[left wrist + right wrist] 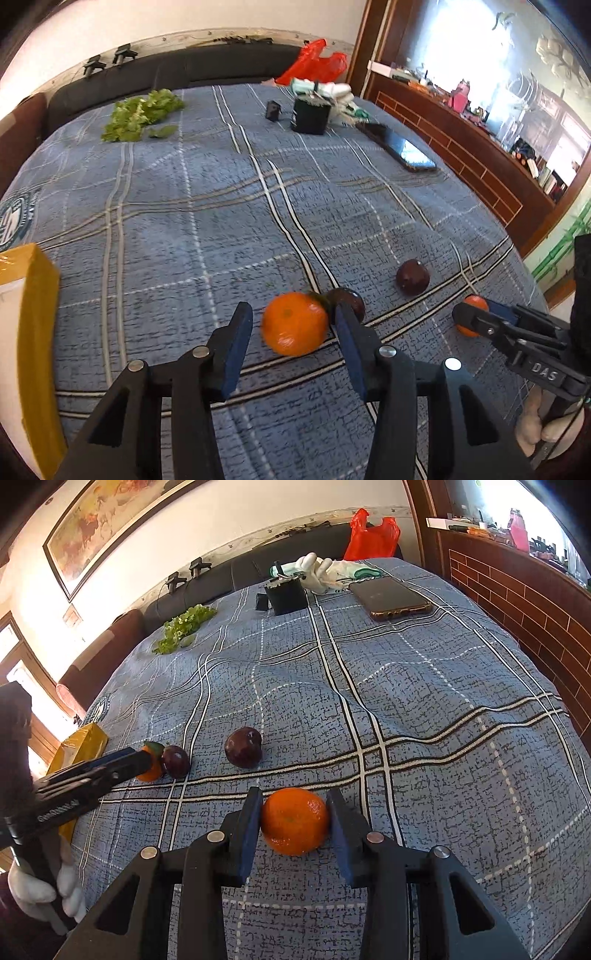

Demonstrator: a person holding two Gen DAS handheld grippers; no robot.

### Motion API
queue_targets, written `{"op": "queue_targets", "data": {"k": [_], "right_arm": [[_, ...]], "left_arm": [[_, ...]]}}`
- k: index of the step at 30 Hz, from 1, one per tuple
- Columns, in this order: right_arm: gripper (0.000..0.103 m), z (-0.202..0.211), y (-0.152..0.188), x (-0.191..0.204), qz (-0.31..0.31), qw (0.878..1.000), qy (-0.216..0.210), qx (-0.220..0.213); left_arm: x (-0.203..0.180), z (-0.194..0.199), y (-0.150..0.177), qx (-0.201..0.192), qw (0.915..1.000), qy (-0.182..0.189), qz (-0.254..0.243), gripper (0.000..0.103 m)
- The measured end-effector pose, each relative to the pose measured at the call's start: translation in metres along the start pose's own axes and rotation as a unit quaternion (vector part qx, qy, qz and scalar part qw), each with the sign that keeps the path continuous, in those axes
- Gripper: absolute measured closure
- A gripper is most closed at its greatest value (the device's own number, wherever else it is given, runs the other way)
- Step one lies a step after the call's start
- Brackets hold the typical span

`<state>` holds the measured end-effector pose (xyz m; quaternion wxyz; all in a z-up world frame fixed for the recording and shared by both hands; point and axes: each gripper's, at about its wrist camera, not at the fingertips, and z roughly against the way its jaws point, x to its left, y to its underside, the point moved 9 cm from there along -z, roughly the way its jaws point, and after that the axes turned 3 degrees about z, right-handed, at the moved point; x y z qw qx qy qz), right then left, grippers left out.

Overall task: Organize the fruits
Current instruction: 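Grasp an orange with left tool while right tool grasps another orange, then carry both oranges over the tray and release them there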

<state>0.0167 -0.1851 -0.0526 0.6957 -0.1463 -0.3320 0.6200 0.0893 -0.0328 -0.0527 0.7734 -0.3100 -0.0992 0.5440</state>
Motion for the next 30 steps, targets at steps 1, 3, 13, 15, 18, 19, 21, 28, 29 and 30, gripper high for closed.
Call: {"op": "queue_targets", "data": {"k": [1, 3, 13, 15, 18, 19, 21, 28, 29, 30], "right_arm": [[0.064, 0.0, 0.0, 0.0, 0.0, 1.0, 0.0, 0.0], [0.064, 0.0, 0.0, 0.0, -0.001, 1.0, -0.002, 0.0], [0.065, 0.001, 0.0, -0.001, -0.003, 1.0, -0.001, -0.003], [0.065, 0.003, -0.001, -0.002, -0.006, 1.0, -0.001, -0.006], [0.065, 0.005, -0.002, -0.003, -0.011, 1.0, -0.003, -0.012], [0.065, 0.006, -0.003, -0.003, -0.012, 1.0, -0.004, -0.014], [0.065, 0.008, -0.004, -0.005, -0.014, 1.0, -0.004, -0.019], [0.065, 0.018, -0.009, -0.003, -0.013, 0.999, -0.003, -0.045], [0.065, 0.019, -0.01, -0.001, -0.012, 0.999, -0.005, -0.047], [0.065, 0.02, -0.011, 0.002, -0.01, 0.999, -0.01, -0.048]], "left_arm": [[-0.002, 0.0, -0.002, -0.008, 1.0, 0.004, 0.0, 0.058], [-0.004, 0.0, -0.004, -0.008, 1.0, 0.005, 0.002, 0.058], [-0.005, 0.007, 0.003, -0.003, 0.9999, -0.008, 0.007, 0.068], [-0.006, 0.013, 0.005, -0.009, 0.9999, -0.011, 0.01, 0.068], [-0.007, 0.029, 0.006, -0.023, 0.9995, -0.005, 0.021, 0.068], [-0.006, 0.036, 0.007, -0.029, 0.9993, -0.007, 0.023, 0.068], [-0.003, 0.056, 0.01, -0.045, 0.9984, -0.011, 0.031, 0.068], [0.029, 0.132, 0.027, -0.101, 0.9909, -0.032, 0.083, 0.068], [0.036, 0.143, 0.03, -0.109, 0.9891, -0.036, 0.091, 0.068], [0.042, 0.156, 0.034, -0.118, 0.9873, -0.042, 0.098, 0.068]]}}
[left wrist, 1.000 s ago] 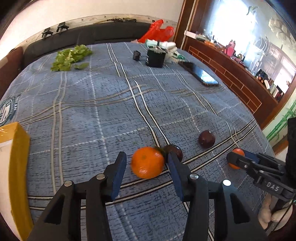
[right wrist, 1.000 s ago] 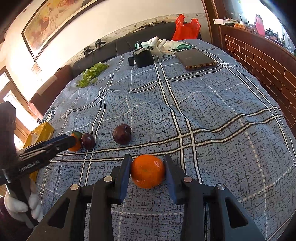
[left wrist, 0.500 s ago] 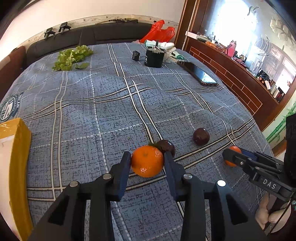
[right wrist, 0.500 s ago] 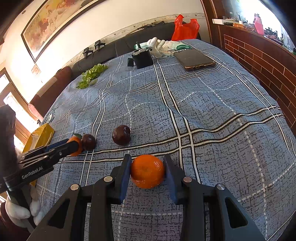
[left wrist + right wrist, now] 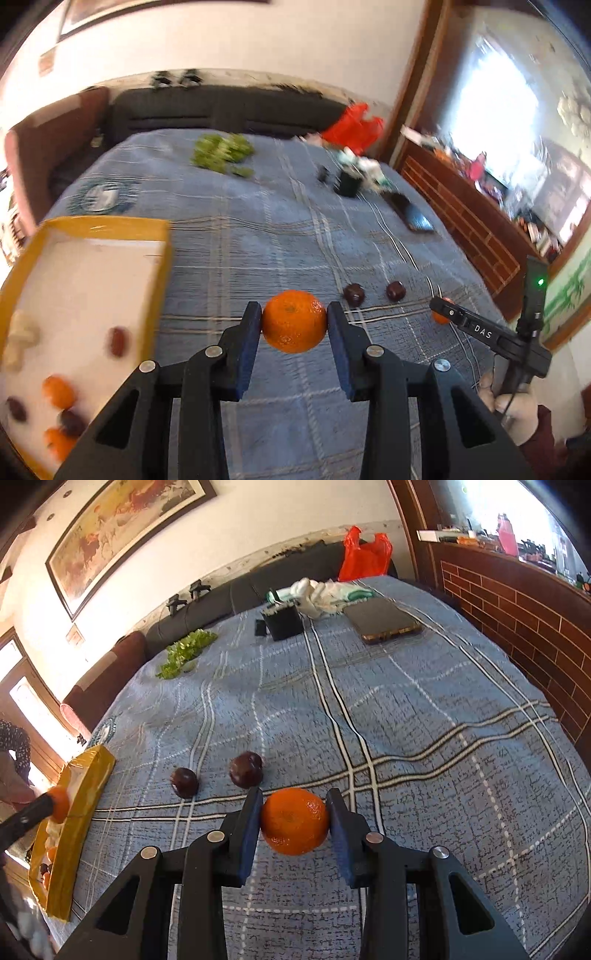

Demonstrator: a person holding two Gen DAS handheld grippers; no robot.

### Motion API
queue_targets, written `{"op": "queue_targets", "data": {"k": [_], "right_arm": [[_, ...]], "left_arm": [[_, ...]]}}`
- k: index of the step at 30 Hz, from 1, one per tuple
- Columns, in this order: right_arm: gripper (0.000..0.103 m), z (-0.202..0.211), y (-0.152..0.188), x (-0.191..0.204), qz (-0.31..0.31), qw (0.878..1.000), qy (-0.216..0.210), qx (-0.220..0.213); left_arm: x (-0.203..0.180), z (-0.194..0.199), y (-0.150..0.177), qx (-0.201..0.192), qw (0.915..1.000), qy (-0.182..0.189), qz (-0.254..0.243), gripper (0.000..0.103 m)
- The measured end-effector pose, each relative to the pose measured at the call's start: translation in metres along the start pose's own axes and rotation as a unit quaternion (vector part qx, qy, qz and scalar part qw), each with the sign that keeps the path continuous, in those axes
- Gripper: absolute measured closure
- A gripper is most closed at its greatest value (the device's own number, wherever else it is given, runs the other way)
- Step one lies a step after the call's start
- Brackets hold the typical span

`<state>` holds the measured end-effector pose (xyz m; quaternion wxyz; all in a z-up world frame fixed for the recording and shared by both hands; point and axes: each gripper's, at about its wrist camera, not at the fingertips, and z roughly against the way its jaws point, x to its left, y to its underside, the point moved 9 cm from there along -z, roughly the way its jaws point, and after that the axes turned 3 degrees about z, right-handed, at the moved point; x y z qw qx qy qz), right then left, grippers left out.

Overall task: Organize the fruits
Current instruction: 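Carry both oranges over the tray and release them there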

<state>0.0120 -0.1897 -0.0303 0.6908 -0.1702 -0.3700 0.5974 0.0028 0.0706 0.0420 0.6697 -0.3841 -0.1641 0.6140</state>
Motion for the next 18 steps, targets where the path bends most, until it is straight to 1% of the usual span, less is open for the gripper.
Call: {"op": "queue_targets", "data": {"k": [5, 9, 12, 13, 15, 18], "right_arm": [[0.064, 0.015, 0.001, 0.026, 0.0, 0.999, -0.042, 0.009], [0.064, 0.031, -0.004, 0.065, 0.031, 0.997, -0.064, 0.006], [0.064, 0.04, -0.01, 0.103, 0.056, 0.994, -0.09, 0.006], [0.064, 0.041, -0.012, 0.121, 0.067, 0.992, -0.103, 0.008], [0.064, 0.04, -0.012, 0.146, 0.08, 0.989, -0.122, 0.013], [0.064, 0.032, -0.006, 0.197, 0.101, 0.98, -0.166, 0.036]], "left_arm": [[0.041, 0.051, -0.002, -0.038, 0.9984, -0.035, 0.022, 0.067], [0.088, 0.088, -0.003, -0.063, 0.994, -0.073, 0.051, 0.067], [0.126, 0.108, -0.001, -0.072, 0.9893, -0.101, 0.076, 0.067], [0.139, 0.112, 0.001, -0.074, 0.9873, -0.112, 0.086, 0.067], [0.169, 0.117, 0.006, -0.069, 0.9824, -0.134, 0.11, 0.067], [0.195, 0.119, 0.012, -0.064, 0.9788, -0.144, 0.131, 0.067]]}}
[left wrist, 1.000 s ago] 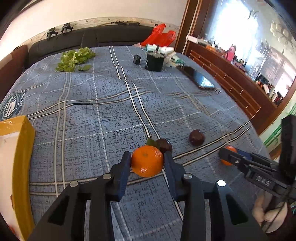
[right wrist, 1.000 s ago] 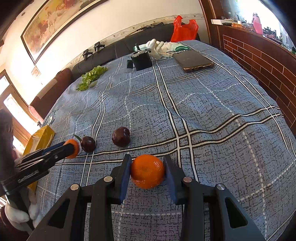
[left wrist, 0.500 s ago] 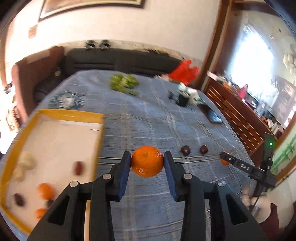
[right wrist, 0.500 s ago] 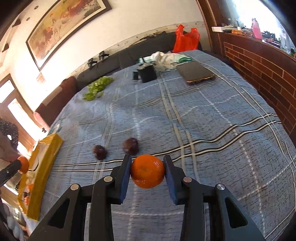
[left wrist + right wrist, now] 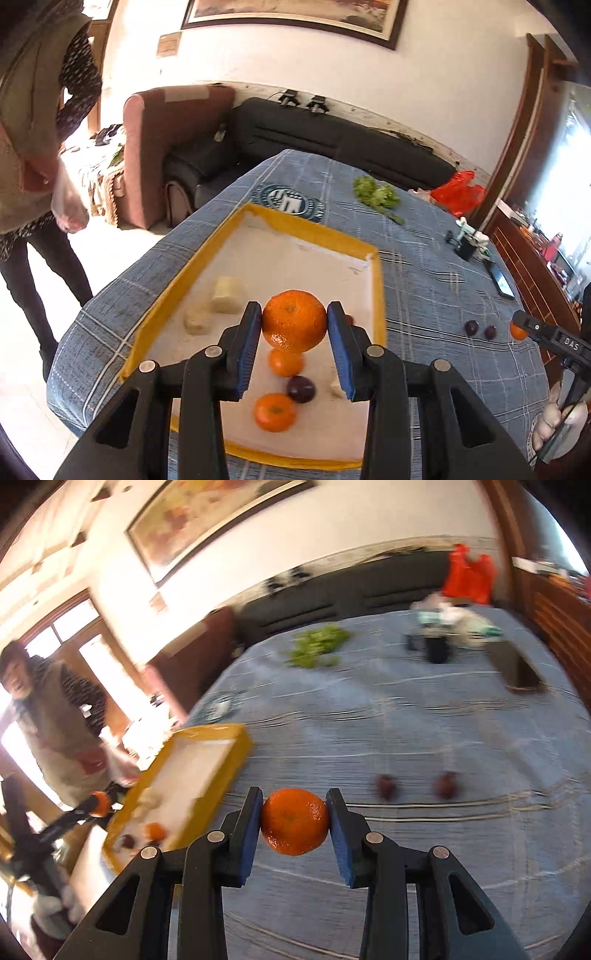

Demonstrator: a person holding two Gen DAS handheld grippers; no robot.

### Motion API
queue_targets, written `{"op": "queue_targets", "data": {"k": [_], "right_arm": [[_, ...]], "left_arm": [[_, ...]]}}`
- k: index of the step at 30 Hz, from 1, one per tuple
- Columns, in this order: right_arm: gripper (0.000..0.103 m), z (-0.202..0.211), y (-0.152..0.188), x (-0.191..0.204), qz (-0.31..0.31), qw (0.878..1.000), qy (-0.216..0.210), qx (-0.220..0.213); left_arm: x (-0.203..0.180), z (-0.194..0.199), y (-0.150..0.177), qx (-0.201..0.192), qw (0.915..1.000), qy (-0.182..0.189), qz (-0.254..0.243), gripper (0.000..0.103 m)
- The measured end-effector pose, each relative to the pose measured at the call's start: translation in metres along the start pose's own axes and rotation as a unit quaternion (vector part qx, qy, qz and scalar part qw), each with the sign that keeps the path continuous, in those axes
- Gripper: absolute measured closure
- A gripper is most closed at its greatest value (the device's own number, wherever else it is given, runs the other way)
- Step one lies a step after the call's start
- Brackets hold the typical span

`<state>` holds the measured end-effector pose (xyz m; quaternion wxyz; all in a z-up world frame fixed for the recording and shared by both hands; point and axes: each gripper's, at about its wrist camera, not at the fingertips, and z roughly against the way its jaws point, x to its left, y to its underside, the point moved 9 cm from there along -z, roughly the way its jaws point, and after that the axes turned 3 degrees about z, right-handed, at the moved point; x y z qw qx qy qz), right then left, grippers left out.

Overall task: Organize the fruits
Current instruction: 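Carry both oranges over the tray and release them there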

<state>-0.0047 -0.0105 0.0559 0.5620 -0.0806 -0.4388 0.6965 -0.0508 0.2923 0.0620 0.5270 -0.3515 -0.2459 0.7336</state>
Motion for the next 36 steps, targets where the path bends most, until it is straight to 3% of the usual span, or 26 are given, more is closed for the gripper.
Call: {"op": "queue_targets", "data": {"k": [8, 13, 22, 28, 36], "right_arm": [[0.064, -0.081, 0.025, 0.11, 0.072, 0.992, -0.067, 0.079], [0.063, -0.126, 0.041, 0.149, 0.093, 0.985, -0.086, 0.121], [0.063, -0.173, 0.064, 0.168, 0.123, 0.977, -0.07, 0.158], [0.063, -0.181, 0.065, 0.169, 0.135, 0.977, -0.058, 0.158], [0.063, -0.189, 0.062, 0.174, 0.149, 0.976, -0.052, 0.152]], "left_arm": [[0.026, -0.035, 0.0, 0.026, 0.9994, -0.024, 0.004, 0.067], [0.04, -0.056, 0.008, 0.047, 0.9981, -0.04, 0.004, 0.067], [0.061, -0.076, 0.021, 0.075, 0.9956, -0.049, 0.027, 0.067], [0.063, -0.076, 0.019, 0.07, 0.9956, -0.058, 0.026, 0.067], [0.058, -0.063, 0.016, 0.046, 0.9943, -0.096, 0.006, 0.067]]}}
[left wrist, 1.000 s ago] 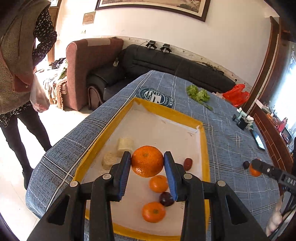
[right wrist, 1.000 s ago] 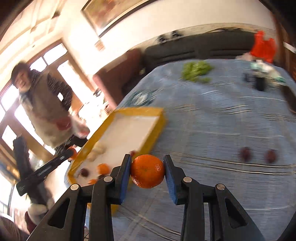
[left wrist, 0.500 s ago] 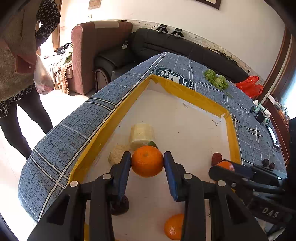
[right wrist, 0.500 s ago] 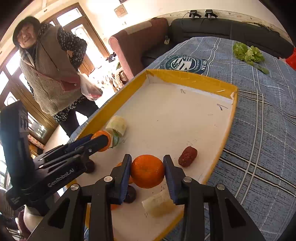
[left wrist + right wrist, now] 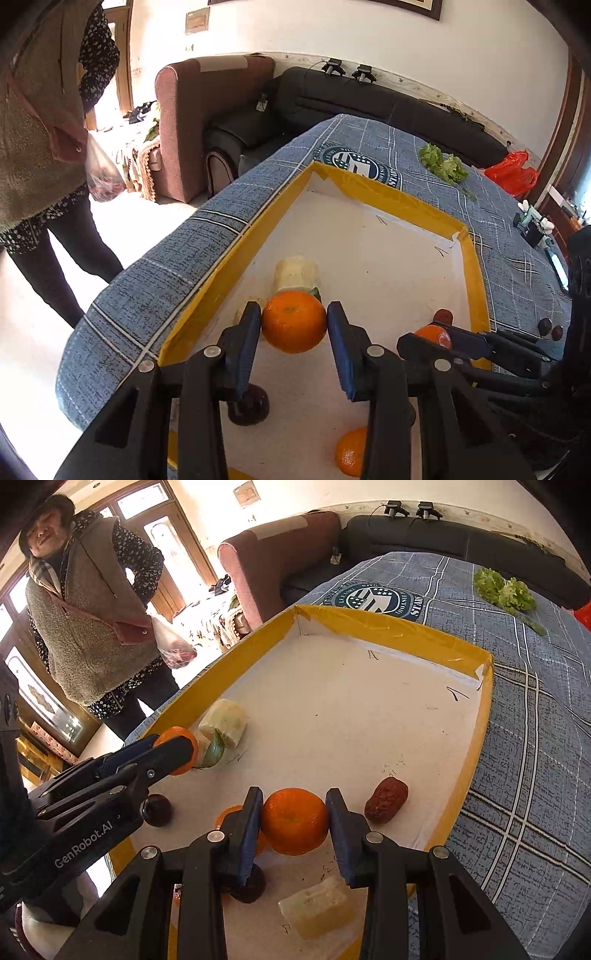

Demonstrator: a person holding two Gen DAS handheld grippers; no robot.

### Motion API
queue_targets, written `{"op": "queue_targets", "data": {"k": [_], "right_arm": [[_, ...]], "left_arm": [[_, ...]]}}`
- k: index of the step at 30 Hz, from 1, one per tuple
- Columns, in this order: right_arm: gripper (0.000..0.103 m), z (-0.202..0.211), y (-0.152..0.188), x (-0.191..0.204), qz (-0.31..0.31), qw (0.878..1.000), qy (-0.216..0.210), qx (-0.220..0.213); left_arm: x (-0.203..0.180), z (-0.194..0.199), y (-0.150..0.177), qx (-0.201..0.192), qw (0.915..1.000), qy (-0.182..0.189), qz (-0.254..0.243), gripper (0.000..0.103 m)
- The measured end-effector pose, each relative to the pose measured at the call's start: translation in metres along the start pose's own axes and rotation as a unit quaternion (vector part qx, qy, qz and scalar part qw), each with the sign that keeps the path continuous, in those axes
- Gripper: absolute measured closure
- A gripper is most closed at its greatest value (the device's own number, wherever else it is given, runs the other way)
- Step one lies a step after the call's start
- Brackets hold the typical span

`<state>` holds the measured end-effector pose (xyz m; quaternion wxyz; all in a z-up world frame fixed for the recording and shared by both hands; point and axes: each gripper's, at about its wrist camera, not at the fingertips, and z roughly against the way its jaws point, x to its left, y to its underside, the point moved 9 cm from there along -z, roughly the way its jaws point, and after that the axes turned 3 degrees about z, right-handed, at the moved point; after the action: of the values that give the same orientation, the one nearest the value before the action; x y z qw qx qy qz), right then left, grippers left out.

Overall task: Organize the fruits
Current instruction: 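Carry both oranges over the tray and release them there, then move both open tools toward the two dark plums on the cloth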

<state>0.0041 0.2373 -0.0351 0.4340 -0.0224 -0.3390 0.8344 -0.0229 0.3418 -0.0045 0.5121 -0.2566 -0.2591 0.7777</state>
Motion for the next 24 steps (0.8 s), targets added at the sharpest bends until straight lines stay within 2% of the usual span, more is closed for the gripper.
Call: {"op": "queue_targets", "data": {"k": [4, 8, 16, 24], "right_arm": [[0.062, 0.0, -0.002, 0.002, 0.007, 1.0, 0.001, -0.004], [0.062, 0.005, -0.005, 0.004, 0.01, 1.0, 0.003, -0.013], [0.061, 0.027, -0.006, 0.004, 0.007, 0.999, 0.004, -0.037], [0.061, 0.049, 0.006, -0.002, -0.009, 0.999, 0.005, -0.051]], "left_arm": [[0.002, 0.012, -0.003, -0.018, 0.9996, -0.022, -0.005, 0.065], [0.003, 0.027, -0.009, -0.043, 0.9981, -0.041, -0.013, 0.052], [-0.003, 0.057, -0.013, -0.079, 0.9944, -0.067, -0.021, 0.037], [-0.012, 0.082, -0.007, -0.103, 0.9904, -0.086, -0.032, 0.029]]}}
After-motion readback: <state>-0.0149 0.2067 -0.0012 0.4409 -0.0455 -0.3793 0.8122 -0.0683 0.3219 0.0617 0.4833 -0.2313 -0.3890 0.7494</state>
